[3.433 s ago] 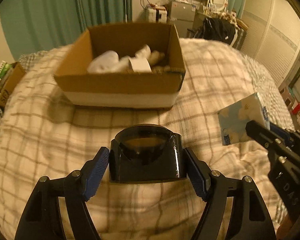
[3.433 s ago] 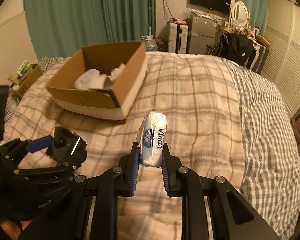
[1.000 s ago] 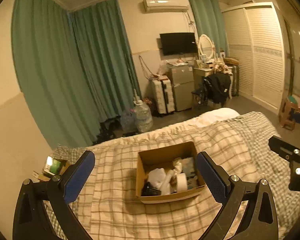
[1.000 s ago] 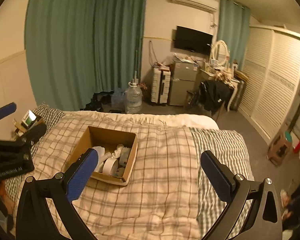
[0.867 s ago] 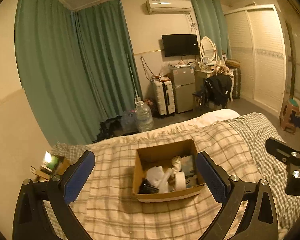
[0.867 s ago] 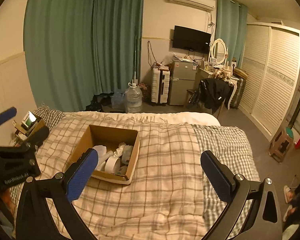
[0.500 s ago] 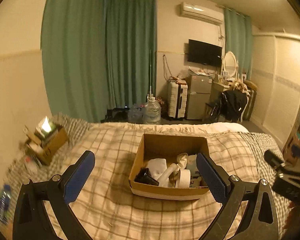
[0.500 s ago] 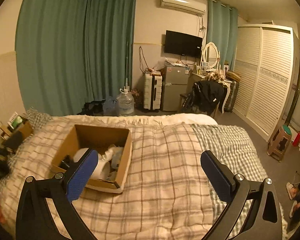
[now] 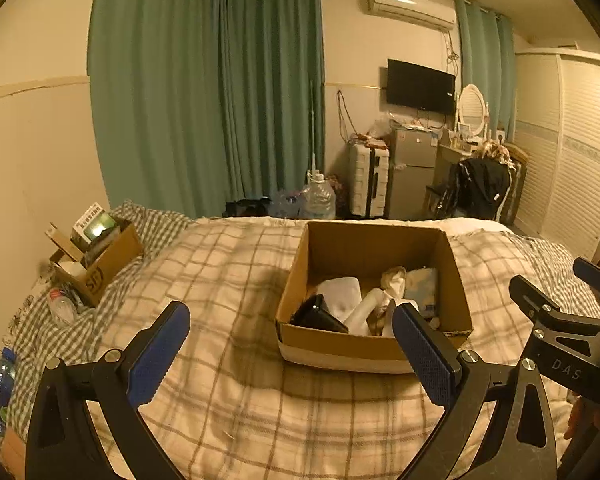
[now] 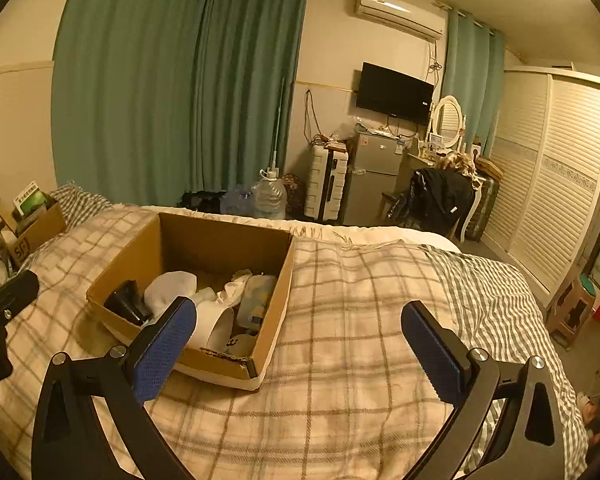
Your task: Organize objects
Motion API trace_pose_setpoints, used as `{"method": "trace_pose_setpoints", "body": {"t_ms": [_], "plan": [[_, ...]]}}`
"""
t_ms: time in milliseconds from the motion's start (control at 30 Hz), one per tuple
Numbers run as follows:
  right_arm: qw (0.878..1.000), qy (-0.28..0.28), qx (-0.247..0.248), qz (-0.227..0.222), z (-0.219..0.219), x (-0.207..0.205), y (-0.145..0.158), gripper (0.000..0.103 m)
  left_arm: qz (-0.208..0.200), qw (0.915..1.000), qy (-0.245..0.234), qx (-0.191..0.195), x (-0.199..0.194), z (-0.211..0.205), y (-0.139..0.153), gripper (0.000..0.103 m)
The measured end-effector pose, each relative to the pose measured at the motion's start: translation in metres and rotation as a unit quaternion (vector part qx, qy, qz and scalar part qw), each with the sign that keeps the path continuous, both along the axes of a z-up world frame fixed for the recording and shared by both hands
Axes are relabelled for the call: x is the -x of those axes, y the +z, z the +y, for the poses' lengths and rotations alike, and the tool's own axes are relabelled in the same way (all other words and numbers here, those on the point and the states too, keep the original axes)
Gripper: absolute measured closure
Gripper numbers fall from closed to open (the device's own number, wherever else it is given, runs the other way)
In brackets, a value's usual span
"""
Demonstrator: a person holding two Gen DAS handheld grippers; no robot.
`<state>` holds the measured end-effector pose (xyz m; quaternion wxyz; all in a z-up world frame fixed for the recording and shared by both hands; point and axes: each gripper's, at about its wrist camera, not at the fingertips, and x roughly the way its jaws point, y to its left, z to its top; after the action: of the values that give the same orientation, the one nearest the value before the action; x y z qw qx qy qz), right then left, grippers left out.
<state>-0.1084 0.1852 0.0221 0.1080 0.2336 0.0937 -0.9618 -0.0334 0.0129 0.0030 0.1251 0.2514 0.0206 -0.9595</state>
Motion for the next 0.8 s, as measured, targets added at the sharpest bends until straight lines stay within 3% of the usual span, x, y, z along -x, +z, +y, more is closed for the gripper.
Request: {"method": "trace_pose_setpoints", "body": {"t_ms": [333,800], "plan": [[1.0,-0.003,0.006,0.006,0.0032,-0.0065,0.0043,0.0,0.006,0.9999,0.0,0.016,-0.0047,0.0089,0.0014,0.0],[1.0,-0.005,0.006,0.002,0.0063,-0.0073,0.0022,0.0,0.013,0.9999,0.005,0.009,-0.0064,0.0104,0.0003,0.0]]}}
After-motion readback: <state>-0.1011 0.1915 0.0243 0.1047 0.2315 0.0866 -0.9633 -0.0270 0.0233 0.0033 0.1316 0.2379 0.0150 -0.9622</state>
